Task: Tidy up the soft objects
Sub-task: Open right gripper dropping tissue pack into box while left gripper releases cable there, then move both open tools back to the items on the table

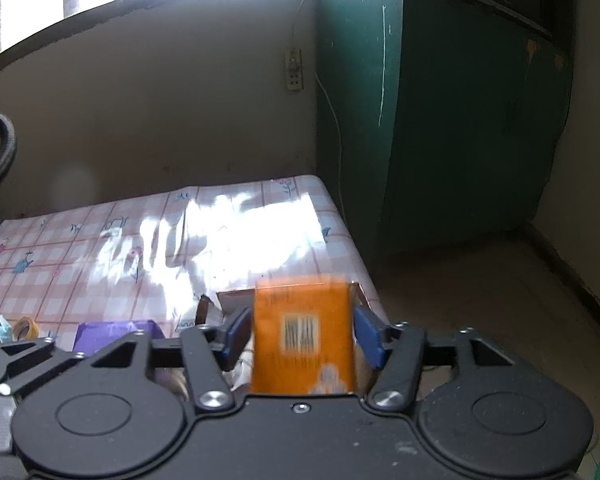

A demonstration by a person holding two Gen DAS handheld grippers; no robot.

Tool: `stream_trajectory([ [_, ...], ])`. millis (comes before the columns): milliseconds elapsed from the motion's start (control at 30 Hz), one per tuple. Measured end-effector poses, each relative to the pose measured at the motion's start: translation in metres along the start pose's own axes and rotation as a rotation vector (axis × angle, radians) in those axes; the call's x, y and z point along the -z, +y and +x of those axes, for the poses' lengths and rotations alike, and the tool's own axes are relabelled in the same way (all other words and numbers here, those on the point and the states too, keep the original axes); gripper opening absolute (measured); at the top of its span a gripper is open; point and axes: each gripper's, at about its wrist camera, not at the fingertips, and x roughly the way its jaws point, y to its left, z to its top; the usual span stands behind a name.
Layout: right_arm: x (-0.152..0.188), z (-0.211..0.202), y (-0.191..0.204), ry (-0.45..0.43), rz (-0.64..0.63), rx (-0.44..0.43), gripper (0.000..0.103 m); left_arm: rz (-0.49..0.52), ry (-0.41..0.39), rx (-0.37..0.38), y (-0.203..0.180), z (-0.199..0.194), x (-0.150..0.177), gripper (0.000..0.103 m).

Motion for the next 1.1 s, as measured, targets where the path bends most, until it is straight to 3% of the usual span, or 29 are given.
stream_trajectory([
  [233,0.004,-0.014,-0.001,-0.016,0.022,-0.003,0.075,-0.047,-0.023,-0.028,0.011,-0.013,-0.005,0.082],
  [600,0.013,-0.044,0.013,-0.025,0.010,0.035,0.076,-0.073,-0.002,-0.194,0.019,-0.043,-0.001,0.094],
  [833,0.018,-0.060,0.033,-0.026,-0.013,0.006,0.077,-0.093,-0.024,-0.279,0.029,-0.071,0.003,0.098],
  [1100,0.021,-0.065,0.062,-0.029,-0.035,-0.035,0.077,-0.138,-0.040,-0.320,0.047,-0.093,0.011,0.099],
])
